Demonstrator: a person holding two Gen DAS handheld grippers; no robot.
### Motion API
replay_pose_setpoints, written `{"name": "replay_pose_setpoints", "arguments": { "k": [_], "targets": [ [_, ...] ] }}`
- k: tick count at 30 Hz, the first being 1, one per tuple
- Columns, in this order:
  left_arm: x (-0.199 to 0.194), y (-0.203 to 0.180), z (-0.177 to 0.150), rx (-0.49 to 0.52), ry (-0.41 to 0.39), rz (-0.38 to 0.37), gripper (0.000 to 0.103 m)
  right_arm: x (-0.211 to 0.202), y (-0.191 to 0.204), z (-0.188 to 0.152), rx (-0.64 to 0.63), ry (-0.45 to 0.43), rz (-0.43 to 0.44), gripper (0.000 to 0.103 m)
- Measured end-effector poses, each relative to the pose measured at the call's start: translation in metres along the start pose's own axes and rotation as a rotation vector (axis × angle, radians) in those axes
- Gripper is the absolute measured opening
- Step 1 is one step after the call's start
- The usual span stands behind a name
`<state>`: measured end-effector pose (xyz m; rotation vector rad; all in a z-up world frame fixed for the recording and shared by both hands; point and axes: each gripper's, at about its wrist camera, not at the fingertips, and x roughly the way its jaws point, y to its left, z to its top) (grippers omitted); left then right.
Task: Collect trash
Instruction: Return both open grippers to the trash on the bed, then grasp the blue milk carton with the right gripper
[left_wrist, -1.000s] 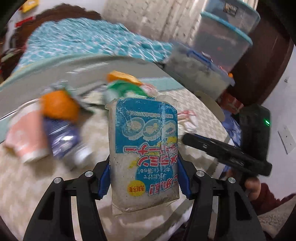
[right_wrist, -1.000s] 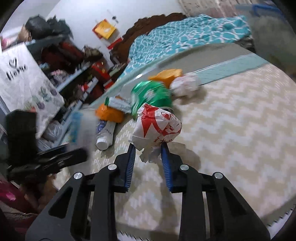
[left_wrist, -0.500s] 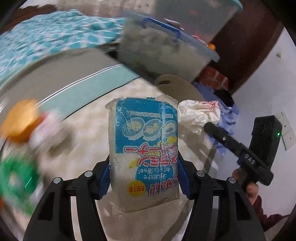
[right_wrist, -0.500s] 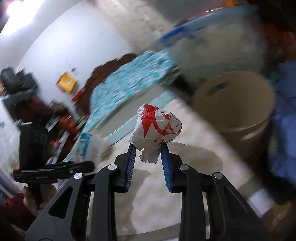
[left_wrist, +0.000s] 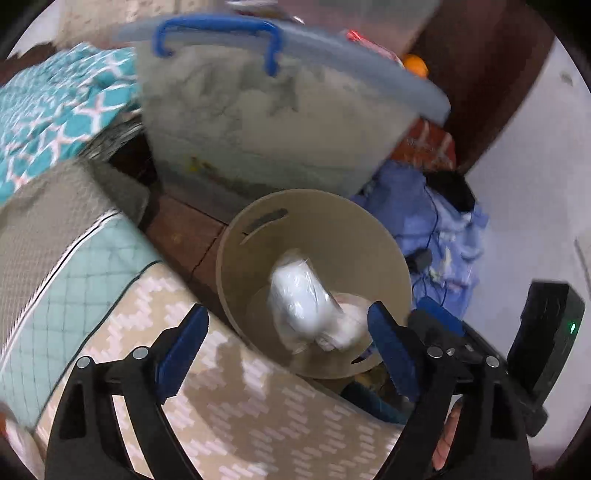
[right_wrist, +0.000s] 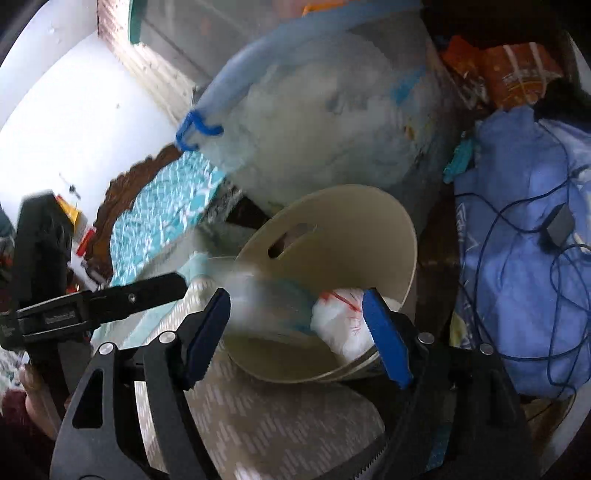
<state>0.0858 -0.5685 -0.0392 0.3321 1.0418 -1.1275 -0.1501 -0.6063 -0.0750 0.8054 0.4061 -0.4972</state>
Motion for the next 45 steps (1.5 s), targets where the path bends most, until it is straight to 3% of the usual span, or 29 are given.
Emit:
{"name": "replay_pose_setpoints", "arguments": {
  "k": [3, 6, 9, 13, 18, 22, 25, 28, 32, 40, 45],
  "targets": [
    [-0.050, 0.019, -0.029, -0.047, -0.078, -0.060, 0.083, -0.010, 0.021, -0.007, -0.042, -0.032, 0.094, 0.070],
    [-0.099, 0.038, -0.085, -0.072, -0.106, -0.063, 0.083, -0.001, 0.059, -0.019, -0.091, 0.027, 0.222, 0.067],
    [-0.133, 0.062, -0.148, -0.108, -0.085, 0.022, 0.083, 0.019, 0.107, -0.039, -0.168, 0.138, 0.353, 0.062],
    [-0.173, 0.103, -0.240, -0.260, -0.042, 0.144, 0.083, 0.034, 0.165, -0.074, -0.248, 0.263, 0.477, 0.059],
    [-0.228, 0.134, -0.319, -0.452, -0.095, 0.215, 0.082, 0.046, 0.217, -0.126, -0.272, 0.391, 0.564, 0.058],
    [-0.271, 0.153, -0.361, -0.553, -0.157, 0.298, 0.082, 0.046, 0.253, -0.172, -0.310, 0.467, 0.590, 0.058],
    [-0.297, 0.166, -0.383, -0.581, -0.215, 0.403, 0.082, 0.040, 0.272, -0.207, -0.335, 0.517, 0.588, 0.059],
    [-0.318, 0.173, -0.404, -0.611, -0.272, 0.457, 0.082, 0.033, 0.291, -0.237, -0.370, 0.579, 0.579, 0.059],
    [-0.335, 0.197, -0.422, -0.659, -0.313, 0.433, 0.082, 0.021, 0.318, -0.266, -0.457, 0.605, 0.560, 0.060],
    [-0.356, 0.234, -0.462, -0.727, -0.394, 0.365, 0.079, 0.017, 0.366, -0.292, -0.574, 0.611, 0.517, 0.060],
    [-0.366, 0.247, -0.480, -0.748, -0.415, 0.413, 0.079, 0.021, 0.391, -0.312, -0.648, 0.640, 0.498, 0.060]
  ]
}}
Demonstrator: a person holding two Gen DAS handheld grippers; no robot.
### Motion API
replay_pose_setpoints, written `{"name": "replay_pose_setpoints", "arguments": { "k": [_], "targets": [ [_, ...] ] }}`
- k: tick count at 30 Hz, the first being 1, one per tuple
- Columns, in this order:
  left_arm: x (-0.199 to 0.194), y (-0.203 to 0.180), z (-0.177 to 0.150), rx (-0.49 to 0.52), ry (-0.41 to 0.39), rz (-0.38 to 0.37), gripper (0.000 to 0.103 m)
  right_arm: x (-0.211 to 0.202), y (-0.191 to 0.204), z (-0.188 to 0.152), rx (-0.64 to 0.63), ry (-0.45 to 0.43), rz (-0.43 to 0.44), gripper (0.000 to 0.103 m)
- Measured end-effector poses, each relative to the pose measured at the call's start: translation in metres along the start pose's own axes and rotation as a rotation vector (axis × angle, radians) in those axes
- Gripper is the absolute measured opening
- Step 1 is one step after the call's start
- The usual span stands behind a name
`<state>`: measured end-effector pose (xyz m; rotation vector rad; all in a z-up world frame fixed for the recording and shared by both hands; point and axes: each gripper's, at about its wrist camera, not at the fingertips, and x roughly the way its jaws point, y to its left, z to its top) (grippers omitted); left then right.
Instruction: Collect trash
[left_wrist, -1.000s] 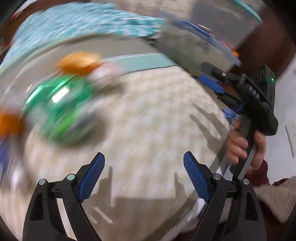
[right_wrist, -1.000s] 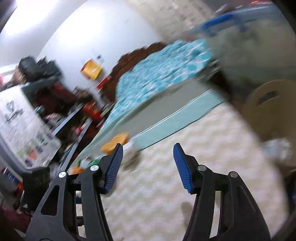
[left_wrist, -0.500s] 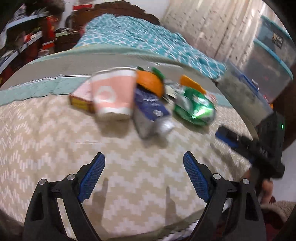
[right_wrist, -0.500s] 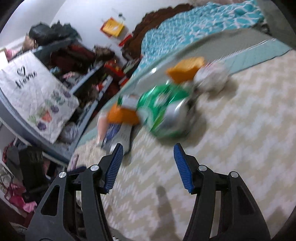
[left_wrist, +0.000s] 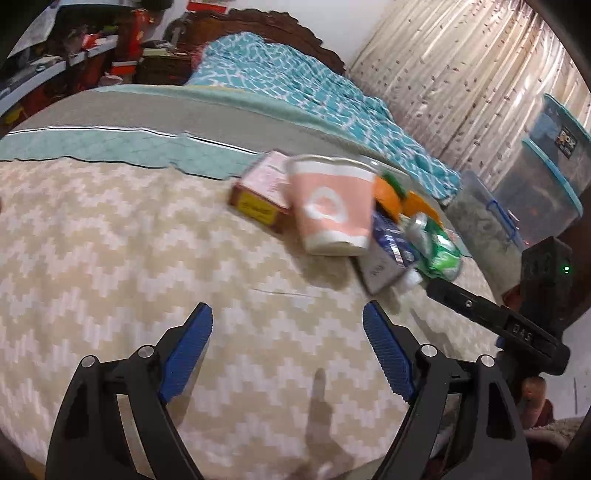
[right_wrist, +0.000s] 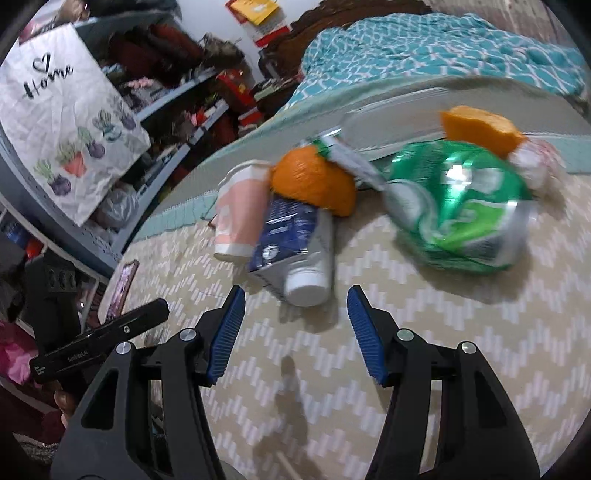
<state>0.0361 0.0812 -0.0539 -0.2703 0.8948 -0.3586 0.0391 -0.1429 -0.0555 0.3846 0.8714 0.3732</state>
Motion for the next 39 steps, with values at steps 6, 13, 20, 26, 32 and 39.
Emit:
{"name": "replay_pose_setpoints", "arguments": {
  "k": [6, 13, 20, 26, 32, 39],
  "targets": [
    [-0.001, 0.018, 0.001, 0.004, -0.034, 0.070, 0.079, 0.006, 0.019, 0.006, -0.063, -0.003, -0.062, 0.062],
    [0.005, 0.020, 0.007, 0.021, -0.044, 0.117, 0.080, 0.012, 0.021, 0.014, -0.059, -0.002, -0.114, 0.070],
    [0.014, 0.026, 0.010, 0.008, -0.031, 0.194, 0.080, 0.025, 0.027, 0.024, -0.096, 0.000, -0.137, 0.076],
    [0.016, 0.023, 0.008, 0.027, -0.029, 0.233, 0.080, 0.042, 0.027, 0.029, -0.099, 0.016, -0.152, 0.077],
    [0.014, 0.024, 0.007, 0.018, -0.026, 0.241, 0.080, 0.048, 0.027, 0.026, -0.127, 0.029, -0.162, 0.056],
    [0.016, 0.017, 0.007, 0.027, -0.021, 0.265, 0.080, 0.020, 0.021, 0.008, -0.172, 0.028, -0.137, 0.053]
  ]
}}
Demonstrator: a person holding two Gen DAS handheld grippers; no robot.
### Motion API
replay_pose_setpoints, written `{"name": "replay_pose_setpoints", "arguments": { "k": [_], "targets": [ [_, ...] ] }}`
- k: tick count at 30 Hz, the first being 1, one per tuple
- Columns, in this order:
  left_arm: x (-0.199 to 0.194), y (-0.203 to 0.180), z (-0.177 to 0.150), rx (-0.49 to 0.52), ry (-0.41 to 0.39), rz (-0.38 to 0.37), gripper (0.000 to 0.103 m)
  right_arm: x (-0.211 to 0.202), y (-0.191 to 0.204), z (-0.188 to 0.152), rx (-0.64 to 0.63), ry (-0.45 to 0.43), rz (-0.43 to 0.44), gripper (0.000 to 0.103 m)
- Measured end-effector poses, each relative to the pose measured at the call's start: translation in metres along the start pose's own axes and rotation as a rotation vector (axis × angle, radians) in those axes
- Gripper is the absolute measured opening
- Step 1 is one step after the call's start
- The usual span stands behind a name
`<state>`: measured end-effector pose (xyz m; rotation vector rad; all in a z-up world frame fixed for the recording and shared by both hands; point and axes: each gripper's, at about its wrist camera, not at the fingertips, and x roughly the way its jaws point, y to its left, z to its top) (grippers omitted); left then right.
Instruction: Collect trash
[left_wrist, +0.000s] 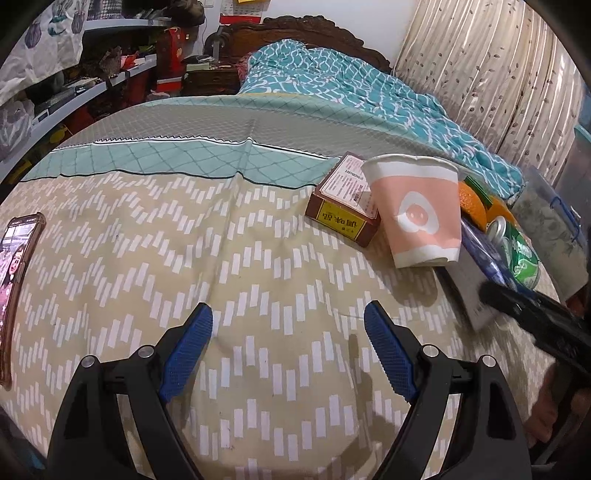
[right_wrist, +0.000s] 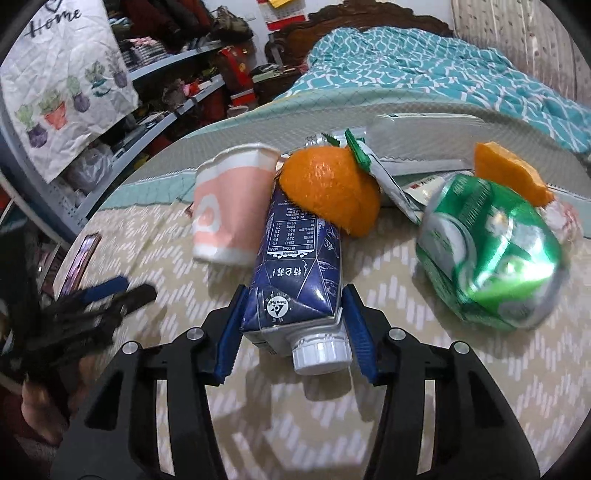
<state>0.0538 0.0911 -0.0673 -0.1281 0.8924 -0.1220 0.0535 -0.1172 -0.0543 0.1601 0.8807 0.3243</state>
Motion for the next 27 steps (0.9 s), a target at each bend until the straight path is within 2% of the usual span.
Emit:
{"name": "replay_pose_setpoints", "arguments": {
  "k": [7, 9, 10, 11, 14, 16, 18, 20, 23, 27],
  "targets": [
    [0.001, -0.005, 0.002, -0.008, 0.009, -0.009, 0.081, -0.034, -0.007, -0.034, -0.059, 0.008, -0.005, 0.052],
    [0.002, -0.007, 0.004, -0.022, 0.016, -0.038, 0.081, -0.042, -0.010, -0.034, -0.055, -0.012, 0.012, 0.057],
    [0.002, -0.008, 0.006, -0.029, 0.017, -0.057, 0.081, -0.048, -0.011, -0.031, -0.047, -0.041, 0.018, 0.062],
    [0.002, -0.008, 0.008, -0.032, 0.018, -0.071, 0.081, -0.054, -0.012, -0.026, -0.042, -0.076, 0.024, 0.073],
    [0.003, -0.012, 0.018, -0.050, 0.026, -0.141, 0.081, -0.061, -0.009, -0.002, -0.041, -0.123, 0.084, 0.076],
    [0.004, -0.015, 0.026, -0.069, 0.025, -0.204, 0.080, -0.055, -0.002, 0.021, -0.064, -0.123, 0.098, 0.071],
    [0.005, -0.018, 0.033, -0.087, 0.022, -0.257, 0.080, -0.043, 0.004, 0.040, -0.094, -0.104, 0.111, 0.050],
    [0.009, -0.021, 0.043, -0.098, 0.021, -0.307, 0.079, -0.022, 0.007, 0.060, -0.096, -0.071, 0.100, 0.039],
    [0.018, -0.031, 0.059, -0.086, 0.024, -0.346, 0.074, 0.001, 0.005, 0.079, -0.072, -0.042, 0.092, 0.034],
    [0.035, -0.039, 0.077, -0.076, 0.037, -0.383, 0.069, 0.024, 0.004, 0.097, -0.055, -0.030, 0.067, 0.033]
  ]
}}
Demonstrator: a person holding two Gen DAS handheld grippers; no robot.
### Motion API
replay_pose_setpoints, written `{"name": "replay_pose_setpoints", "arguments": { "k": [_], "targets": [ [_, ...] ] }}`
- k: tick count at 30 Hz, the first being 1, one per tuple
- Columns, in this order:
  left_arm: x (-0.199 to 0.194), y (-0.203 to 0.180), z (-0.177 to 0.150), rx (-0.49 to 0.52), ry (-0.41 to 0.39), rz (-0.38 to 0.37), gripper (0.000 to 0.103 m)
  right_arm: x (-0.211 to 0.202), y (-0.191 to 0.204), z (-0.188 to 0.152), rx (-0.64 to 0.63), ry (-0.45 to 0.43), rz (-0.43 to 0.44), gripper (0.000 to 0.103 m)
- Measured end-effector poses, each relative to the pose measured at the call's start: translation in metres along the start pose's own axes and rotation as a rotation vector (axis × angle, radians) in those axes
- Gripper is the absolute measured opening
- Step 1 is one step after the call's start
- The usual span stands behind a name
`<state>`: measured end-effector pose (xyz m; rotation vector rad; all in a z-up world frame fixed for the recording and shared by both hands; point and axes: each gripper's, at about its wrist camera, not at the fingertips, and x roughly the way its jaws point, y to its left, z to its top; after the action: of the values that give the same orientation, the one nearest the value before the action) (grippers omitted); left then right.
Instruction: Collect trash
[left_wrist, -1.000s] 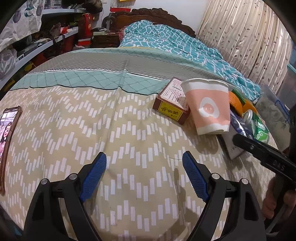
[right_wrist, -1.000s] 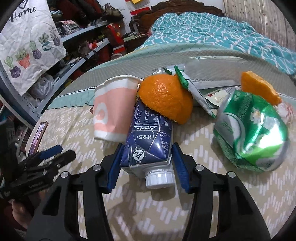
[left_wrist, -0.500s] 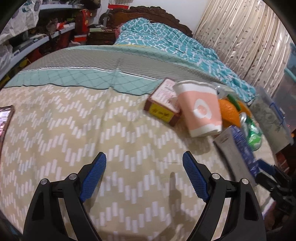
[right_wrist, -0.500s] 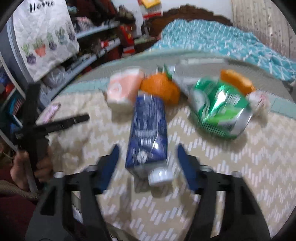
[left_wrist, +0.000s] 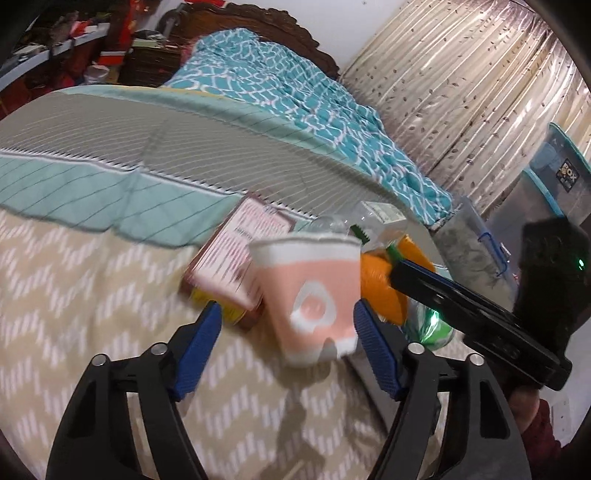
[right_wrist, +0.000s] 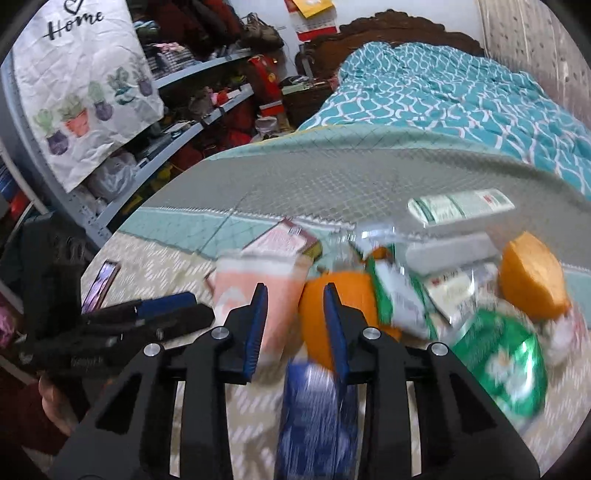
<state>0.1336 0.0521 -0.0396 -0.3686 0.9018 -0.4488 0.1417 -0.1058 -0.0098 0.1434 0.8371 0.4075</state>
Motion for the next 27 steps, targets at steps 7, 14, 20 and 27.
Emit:
{"name": "replay_pose_setpoints", "arguments": {
  "k": [7, 14, 20, 27],
  "targets": [
    [0.027, -0.002, 0.015, -0.016, 0.048, -0.084, 0.060, 0.024, 0.001, 0.004, -0.021, 0.048, 0.004, 0.031],
    [0.028, 0.007, 0.002, -0.070, 0.048, -0.135, 0.029, 0.014, -0.008, -0.014, 0.020, 0.056, 0.135, 0.032],
    [-0.004, 0.013, -0.020, -0.073, 0.004, -0.151, 0.020, -0.032, -0.007, -0.045, 0.038, -0.040, 0.189, 0.034],
    [-0.039, 0.018, -0.054, -0.060, 0.029, -0.194, 0.019, -0.092, -0.034, -0.074, 0.128, -0.213, 0.057, 0.068]
  ]
}}
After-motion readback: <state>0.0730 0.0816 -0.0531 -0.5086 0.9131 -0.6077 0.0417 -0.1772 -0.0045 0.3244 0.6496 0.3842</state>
